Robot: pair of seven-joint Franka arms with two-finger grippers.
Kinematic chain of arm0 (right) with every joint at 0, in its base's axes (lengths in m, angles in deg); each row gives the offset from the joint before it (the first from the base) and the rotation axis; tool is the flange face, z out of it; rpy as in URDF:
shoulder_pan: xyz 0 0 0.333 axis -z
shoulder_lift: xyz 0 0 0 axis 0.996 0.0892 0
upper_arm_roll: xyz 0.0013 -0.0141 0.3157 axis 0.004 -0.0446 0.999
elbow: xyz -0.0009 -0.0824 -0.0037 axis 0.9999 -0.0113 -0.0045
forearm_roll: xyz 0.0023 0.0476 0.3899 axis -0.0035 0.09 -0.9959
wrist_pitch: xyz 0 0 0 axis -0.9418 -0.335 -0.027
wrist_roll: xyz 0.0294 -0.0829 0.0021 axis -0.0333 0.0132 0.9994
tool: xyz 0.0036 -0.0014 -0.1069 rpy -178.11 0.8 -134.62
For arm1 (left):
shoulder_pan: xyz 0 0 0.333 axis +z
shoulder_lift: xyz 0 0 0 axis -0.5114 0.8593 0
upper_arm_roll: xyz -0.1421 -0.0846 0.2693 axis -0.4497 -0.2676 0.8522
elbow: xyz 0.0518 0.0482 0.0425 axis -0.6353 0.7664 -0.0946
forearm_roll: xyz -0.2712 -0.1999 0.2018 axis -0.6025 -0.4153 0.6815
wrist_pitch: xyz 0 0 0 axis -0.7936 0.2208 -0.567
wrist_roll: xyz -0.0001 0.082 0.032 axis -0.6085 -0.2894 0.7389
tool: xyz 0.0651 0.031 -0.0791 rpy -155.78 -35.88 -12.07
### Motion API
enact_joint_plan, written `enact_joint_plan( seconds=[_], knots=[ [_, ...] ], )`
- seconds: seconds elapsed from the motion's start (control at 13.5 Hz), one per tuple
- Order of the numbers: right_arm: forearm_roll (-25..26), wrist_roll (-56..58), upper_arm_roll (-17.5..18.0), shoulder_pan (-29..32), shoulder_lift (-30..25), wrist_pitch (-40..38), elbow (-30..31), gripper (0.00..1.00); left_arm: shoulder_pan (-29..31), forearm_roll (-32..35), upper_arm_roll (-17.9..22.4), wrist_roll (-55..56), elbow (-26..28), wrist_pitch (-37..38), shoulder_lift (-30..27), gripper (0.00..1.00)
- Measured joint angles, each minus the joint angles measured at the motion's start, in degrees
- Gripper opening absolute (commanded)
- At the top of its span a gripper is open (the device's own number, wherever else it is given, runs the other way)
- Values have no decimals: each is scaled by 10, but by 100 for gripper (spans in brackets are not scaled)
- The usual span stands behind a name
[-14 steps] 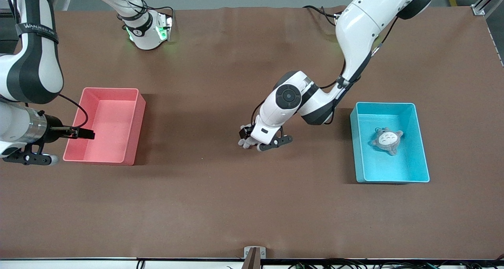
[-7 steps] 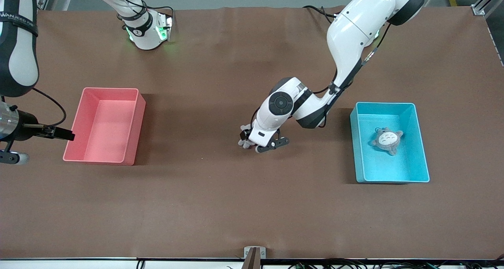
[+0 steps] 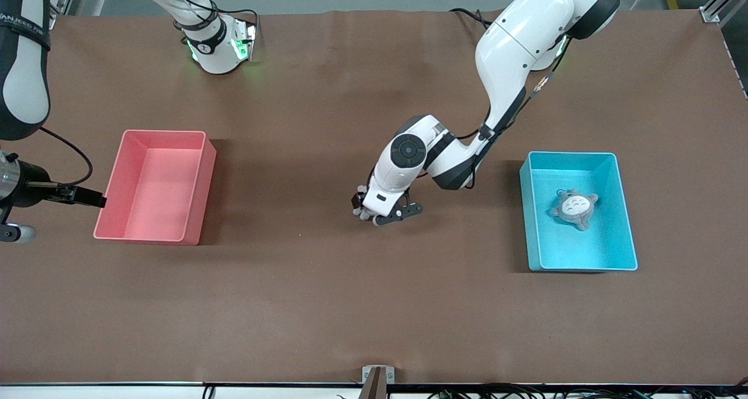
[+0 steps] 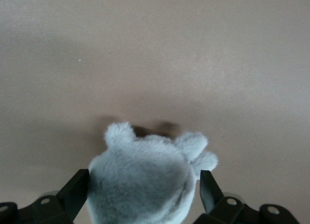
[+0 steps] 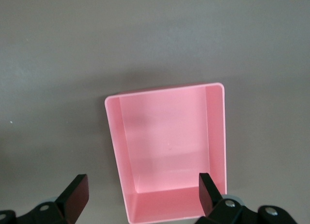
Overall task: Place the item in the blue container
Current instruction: 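Grasp the second toy with the left gripper while the right gripper retracts, then carry the second toy into the blue box with the left gripper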
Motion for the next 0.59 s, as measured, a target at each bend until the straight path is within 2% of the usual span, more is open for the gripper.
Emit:
enact_joint_plan(
  seconds=[0.37, 0.44, 0.59],
  knots=[
    [0, 0, -1, 4, -20, -10, 17, 100, -11, -3, 0, 4, 0, -23, 11, 99],
    [0, 0, -1, 6, -34, -10, 29, 100, -13, -3, 0, 4, 0, -23, 11, 91],
    [0, 0, -1, 7, -66, -9, 58, 100, -15, -4, 0, 4, -1, -23, 11, 63]
  ],
)
